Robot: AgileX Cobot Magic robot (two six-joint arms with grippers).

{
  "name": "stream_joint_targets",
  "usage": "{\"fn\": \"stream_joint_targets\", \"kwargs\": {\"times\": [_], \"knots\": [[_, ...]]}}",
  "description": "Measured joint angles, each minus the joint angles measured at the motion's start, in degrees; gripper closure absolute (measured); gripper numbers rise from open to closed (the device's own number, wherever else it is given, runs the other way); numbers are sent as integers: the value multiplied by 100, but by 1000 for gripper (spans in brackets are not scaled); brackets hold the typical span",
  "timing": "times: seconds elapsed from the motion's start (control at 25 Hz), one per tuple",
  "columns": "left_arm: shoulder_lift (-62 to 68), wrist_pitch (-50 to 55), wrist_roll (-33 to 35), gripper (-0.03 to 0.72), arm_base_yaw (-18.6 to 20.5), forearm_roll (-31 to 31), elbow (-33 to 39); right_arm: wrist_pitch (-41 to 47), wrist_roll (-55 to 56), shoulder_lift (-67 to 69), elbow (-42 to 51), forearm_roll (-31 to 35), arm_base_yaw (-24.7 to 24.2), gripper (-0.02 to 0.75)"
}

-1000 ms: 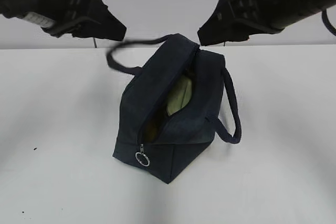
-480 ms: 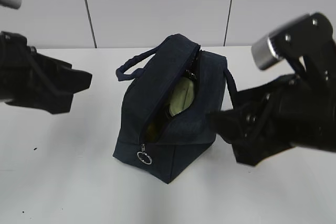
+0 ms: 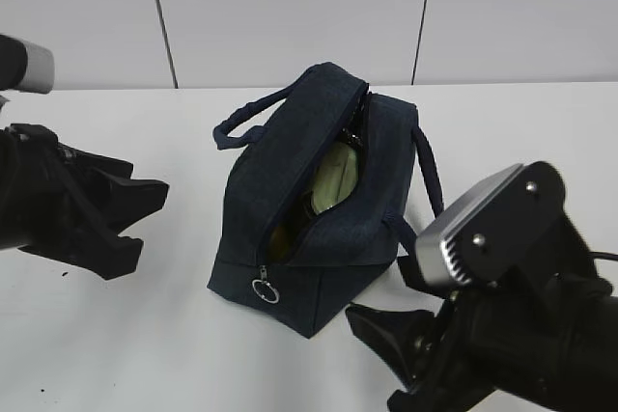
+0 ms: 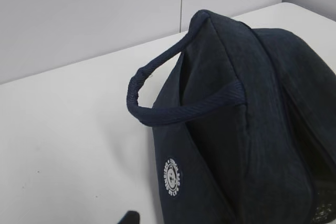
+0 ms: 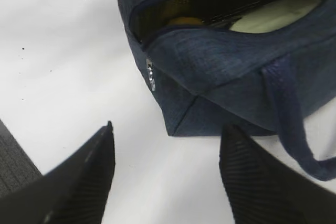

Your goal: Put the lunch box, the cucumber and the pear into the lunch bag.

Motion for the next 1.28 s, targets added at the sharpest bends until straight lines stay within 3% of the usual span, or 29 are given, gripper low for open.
{"fn": "stream_joint_targets", "kwargs": {"times": [0.12, 0.32, 0.4, 0.68, 1.28], "knots": [[0, -12, 0, 414, 0, -5, 0, -527, 636, 627, 0, -438, 208, 255], [0, -18, 5, 414, 0, -134, 0, -1496, 2114, 1903, -120, -1884, 257, 308], [0, -18, 5, 414, 0, -204, 0, -1847, 2368, 2385, -277, -2076, 257, 341], [0, -23, 5, 418, 0, -260, 0, -2647, 2509, 3571, -773, -1871, 257, 372], [0, -63, 16, 435, -1, -405, 0, -2848, 2531, 4243, -1329, -1869, 257, 373]]}}
